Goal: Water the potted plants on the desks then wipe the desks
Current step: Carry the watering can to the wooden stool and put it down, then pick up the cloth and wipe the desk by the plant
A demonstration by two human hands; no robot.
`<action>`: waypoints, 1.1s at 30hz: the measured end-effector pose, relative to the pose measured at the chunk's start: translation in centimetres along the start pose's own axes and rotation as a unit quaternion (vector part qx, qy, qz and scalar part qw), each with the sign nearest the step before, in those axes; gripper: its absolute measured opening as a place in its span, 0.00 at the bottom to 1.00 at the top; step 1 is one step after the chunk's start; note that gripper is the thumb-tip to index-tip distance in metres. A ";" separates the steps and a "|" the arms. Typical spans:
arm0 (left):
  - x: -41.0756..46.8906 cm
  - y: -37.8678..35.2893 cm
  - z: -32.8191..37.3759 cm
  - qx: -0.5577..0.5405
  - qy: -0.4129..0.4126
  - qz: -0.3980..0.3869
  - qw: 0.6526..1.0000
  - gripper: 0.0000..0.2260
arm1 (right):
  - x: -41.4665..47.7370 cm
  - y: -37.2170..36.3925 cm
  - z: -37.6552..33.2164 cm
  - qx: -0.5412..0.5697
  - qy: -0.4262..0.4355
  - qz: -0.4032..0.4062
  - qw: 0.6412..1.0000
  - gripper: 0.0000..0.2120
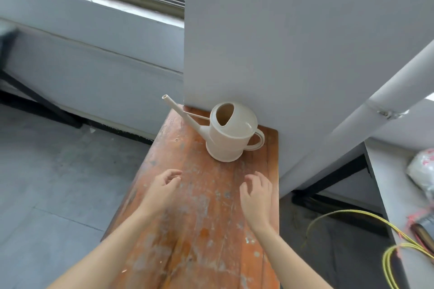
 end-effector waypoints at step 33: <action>-48.2 3.2 -29.0 -0.278 0.227 0.371 0.857 0.05 | -39.4 -11.2 0.2 -0.110 0.413 -0.257 0.867 0.12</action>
Point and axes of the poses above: each hand's wrist, its own x-axis towards the middle knuckle, its own y-axis out of the back of the hand, z = x × y, the point moved 5 cm from there along x, towards the middle knuckle, and after that the axes turned 3 degrees about y, right-handed, at the moved point
